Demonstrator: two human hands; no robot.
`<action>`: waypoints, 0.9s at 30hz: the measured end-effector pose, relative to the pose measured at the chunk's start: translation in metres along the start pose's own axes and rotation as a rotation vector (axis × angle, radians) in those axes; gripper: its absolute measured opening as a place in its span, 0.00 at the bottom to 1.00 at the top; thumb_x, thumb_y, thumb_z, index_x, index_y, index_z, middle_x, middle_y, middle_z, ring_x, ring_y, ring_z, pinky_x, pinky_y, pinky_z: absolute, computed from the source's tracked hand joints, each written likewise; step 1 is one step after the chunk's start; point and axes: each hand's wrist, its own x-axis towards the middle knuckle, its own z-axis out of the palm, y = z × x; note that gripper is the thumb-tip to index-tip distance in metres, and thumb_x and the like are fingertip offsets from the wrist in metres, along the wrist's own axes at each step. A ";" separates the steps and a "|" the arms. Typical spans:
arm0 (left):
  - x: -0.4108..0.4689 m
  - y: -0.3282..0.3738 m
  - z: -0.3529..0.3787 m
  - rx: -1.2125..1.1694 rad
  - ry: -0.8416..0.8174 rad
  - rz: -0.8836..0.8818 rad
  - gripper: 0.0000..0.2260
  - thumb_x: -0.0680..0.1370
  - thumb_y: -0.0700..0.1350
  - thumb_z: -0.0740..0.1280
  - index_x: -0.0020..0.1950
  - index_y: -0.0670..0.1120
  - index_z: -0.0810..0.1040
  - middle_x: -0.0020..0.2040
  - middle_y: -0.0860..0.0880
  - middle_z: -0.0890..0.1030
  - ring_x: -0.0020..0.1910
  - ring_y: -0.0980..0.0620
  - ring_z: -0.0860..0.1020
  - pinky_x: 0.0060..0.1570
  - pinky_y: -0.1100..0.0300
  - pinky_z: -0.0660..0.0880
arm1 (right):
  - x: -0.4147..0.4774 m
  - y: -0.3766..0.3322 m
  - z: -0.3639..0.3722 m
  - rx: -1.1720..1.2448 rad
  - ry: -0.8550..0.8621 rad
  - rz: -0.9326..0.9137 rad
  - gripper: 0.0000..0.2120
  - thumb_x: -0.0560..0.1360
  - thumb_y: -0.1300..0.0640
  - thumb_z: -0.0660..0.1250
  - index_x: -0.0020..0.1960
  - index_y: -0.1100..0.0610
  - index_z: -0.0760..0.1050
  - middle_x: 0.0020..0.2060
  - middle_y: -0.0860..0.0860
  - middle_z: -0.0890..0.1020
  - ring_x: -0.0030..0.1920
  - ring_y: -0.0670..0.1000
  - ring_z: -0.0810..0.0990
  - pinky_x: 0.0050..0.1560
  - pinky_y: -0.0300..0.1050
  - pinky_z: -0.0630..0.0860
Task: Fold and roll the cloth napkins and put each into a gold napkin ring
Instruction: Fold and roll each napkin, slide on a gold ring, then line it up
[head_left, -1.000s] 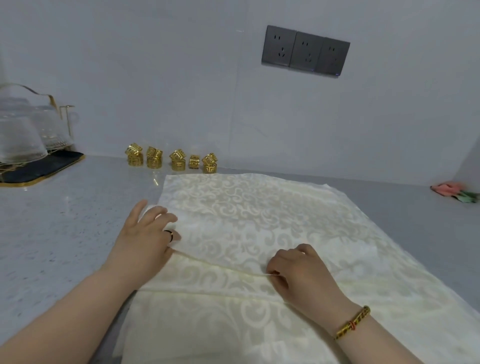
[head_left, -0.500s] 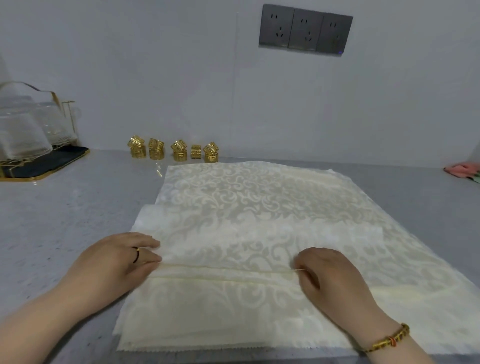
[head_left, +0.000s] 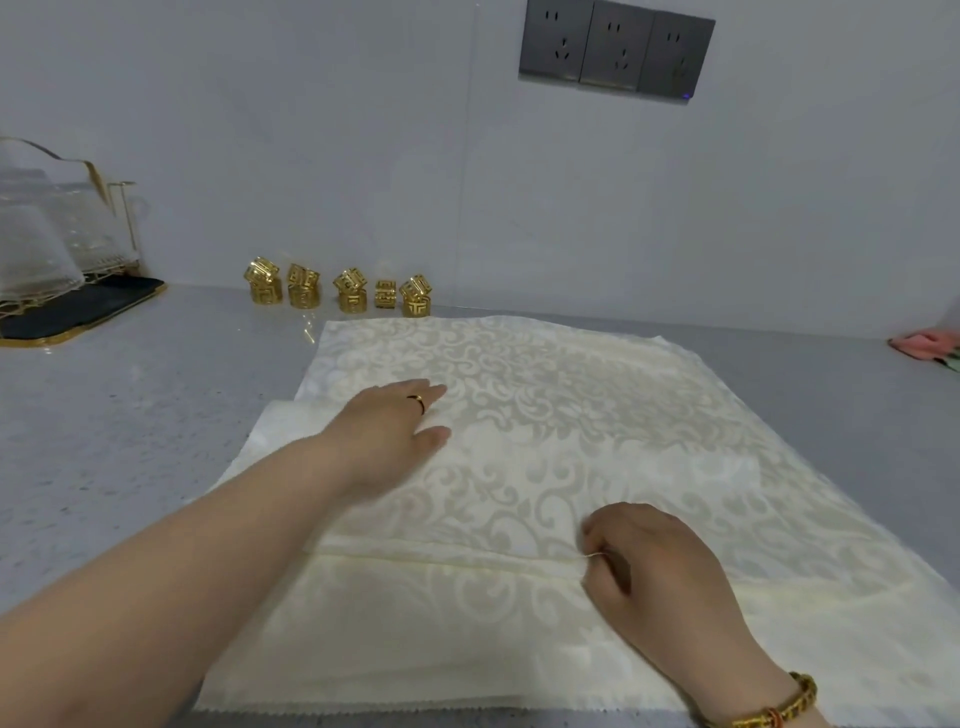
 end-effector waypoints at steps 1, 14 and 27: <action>0.006 0.001 0.006 0.016 -0.063 -0.037 0.25 0.81 0.54 0.51 0.76 0.47 0.50 0.76 0.49 0.52 0.75 0.51 0.52 0.71 0.60 0.49 | 0.000 -0.001 -0.001 0.000 -0.006 0.002 0.09 0.61 0.56 0.54 0.30 0.53 0.73 0.28 0.43 0.78 0.29 0.45 0.75 0.31 0.34 0.69; 0.005 0.006 0.033 0.050 -0.068 -0.191 0.23 0.82 0.52 0.44 0.76 0.49 0.45 0.77 0.48 0.44 0.75 0.52 0.42 0.72 0.54 0.39 | 0.088 -0.051 0.016 0.079 -0.397 0.167 0.20 0.80 0.50 0.51 0.71 0.54 0.61 0.71 0.51 0.62 0.71 0.51 0.59 0.68 0.43 0.56; -0.003 -0.024 0.023 0.017 -0.076 -0.286 0.24 0.81 0.53 0.44 0.76 0.48 0.45 0.77 0.48 0.45 0.75 0.51 0.44 0.72 0.55 0.41 | 0.083 0.016 0.026 -0.129 -0.660 0.438 0.30 0.78 0.39 0.46 0.75 0.51 0.45 0.76 0.52 0.45 0.75 0.51 0.44 0.73 0.49 0.42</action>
